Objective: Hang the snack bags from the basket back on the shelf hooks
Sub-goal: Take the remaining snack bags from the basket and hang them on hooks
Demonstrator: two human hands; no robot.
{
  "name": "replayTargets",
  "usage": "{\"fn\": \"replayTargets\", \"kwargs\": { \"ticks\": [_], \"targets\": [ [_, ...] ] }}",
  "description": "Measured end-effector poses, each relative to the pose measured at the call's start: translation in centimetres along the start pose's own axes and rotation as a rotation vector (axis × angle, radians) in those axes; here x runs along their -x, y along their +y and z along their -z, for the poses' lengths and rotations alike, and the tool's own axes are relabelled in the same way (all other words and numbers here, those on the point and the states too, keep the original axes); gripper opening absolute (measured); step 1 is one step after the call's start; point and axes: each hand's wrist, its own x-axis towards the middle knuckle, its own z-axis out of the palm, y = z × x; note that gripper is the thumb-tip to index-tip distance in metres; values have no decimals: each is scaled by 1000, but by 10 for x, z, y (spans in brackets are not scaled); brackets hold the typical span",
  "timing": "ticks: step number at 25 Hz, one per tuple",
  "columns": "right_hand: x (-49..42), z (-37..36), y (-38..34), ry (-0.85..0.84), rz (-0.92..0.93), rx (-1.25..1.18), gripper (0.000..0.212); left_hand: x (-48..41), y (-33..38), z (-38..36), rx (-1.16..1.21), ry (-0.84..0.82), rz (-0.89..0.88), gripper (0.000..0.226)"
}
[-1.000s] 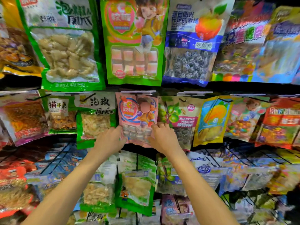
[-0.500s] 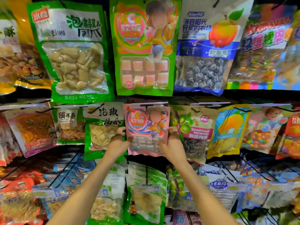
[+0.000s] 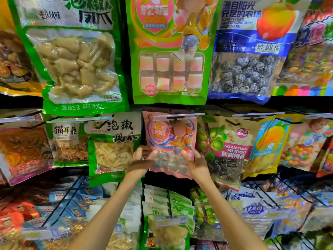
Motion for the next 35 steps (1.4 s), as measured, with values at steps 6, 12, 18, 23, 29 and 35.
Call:
{"fn": "replayTargets", "kwargs": {
  "ticks": [6,12,18,23,29,35],
  "targets": [
    [-19,-11,-2,145,-2,271,42,0,9,-10,-432,-63,-7,73],
    [-38,-13,4,175,-40,205,48,-11,7,-23,-399,62,-66,76],
    [-45,-12,5,141,-81,180,46,-15,6,-12,-453,3,-7,53],
    [-38,-15,-4,136,-66,206,47,-12,17,-5,-512,12,-107,50],
    [-31,-12,-8,106,-79,386,44,-9,20,-5,-324,-118,25,22],
    [-24,-3,-16,32,-94,515,42,-6,17,2,-283,-160,-49,48]
  ]
}}
